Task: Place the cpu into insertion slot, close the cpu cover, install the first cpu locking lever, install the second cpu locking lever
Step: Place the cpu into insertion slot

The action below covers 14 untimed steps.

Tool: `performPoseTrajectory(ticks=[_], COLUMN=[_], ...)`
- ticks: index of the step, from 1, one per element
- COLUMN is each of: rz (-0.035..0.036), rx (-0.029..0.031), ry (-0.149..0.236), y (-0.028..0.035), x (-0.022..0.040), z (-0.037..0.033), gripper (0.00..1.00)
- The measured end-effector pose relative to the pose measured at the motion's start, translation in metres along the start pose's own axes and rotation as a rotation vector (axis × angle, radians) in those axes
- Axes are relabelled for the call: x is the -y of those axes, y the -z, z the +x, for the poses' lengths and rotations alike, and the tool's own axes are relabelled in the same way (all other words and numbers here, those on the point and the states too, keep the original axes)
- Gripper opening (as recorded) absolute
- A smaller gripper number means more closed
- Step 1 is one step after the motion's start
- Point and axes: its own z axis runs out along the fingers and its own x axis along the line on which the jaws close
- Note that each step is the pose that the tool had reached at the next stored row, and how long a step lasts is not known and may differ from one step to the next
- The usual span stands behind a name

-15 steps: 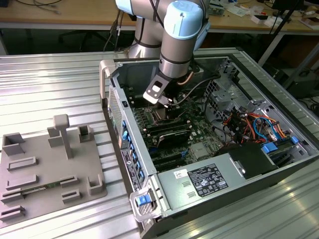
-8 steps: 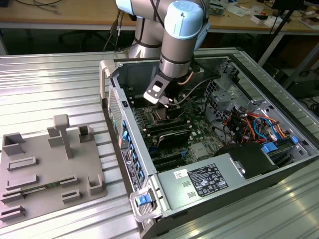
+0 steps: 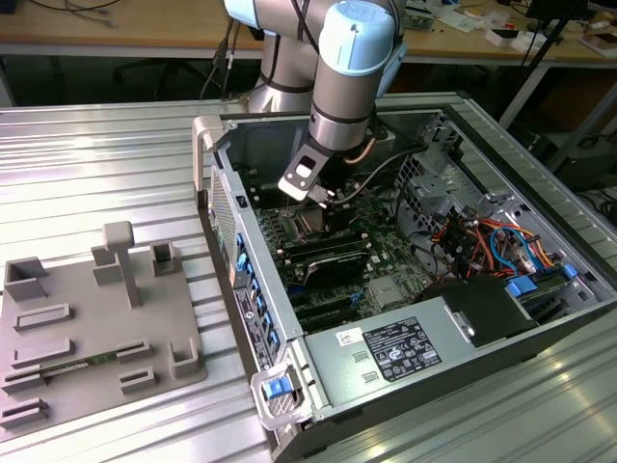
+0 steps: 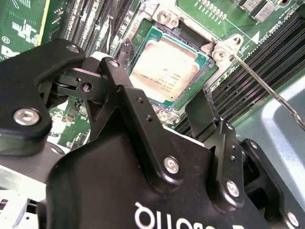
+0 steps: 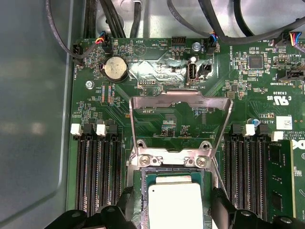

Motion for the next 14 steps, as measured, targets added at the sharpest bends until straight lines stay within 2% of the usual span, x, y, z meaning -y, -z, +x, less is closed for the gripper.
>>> performPoseTrajectory(ticks=[14], rz=[0.0], rx=[-0.001], ry=[0.006], y=[0.0028], x=[-0.0004], z=[0.0], gripper=[0.74])
